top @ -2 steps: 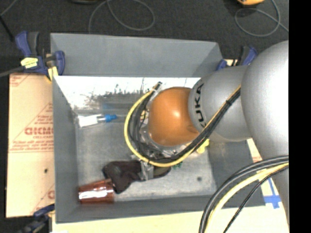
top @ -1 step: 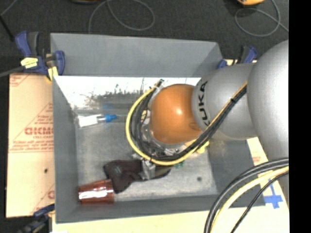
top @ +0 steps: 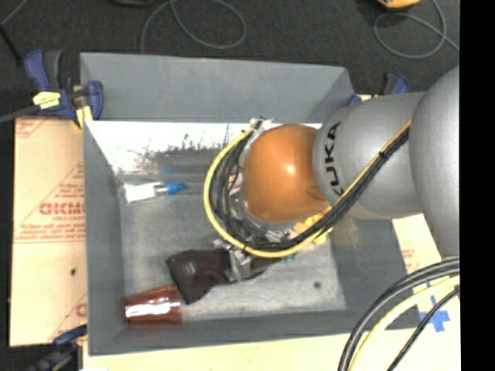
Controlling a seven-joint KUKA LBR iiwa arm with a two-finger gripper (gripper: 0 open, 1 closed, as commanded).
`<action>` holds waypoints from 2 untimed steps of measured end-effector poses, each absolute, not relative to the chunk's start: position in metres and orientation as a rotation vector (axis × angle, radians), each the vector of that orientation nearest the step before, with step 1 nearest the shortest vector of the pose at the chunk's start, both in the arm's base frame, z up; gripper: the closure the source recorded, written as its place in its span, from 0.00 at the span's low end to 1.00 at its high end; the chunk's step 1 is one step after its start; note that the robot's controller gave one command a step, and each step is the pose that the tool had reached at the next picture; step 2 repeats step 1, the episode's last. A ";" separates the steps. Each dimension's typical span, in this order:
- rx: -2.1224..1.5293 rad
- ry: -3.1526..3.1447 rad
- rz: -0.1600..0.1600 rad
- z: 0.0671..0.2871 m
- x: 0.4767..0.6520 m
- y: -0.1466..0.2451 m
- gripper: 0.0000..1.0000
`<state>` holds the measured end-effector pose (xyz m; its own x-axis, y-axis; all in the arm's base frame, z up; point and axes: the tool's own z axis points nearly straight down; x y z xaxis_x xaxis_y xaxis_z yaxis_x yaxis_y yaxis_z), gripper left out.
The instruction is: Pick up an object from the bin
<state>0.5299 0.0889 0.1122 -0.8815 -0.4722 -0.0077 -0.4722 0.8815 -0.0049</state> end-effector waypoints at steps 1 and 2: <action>-0.761 3.034 -0.005 0.133 0.531 0.089 1.00; -0.761 3.034 -0.005 0.133 0.531 0.089 1.00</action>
Offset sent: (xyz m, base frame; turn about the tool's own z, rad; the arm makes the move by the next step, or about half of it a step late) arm -0.0001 0.0002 0.0037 0.0000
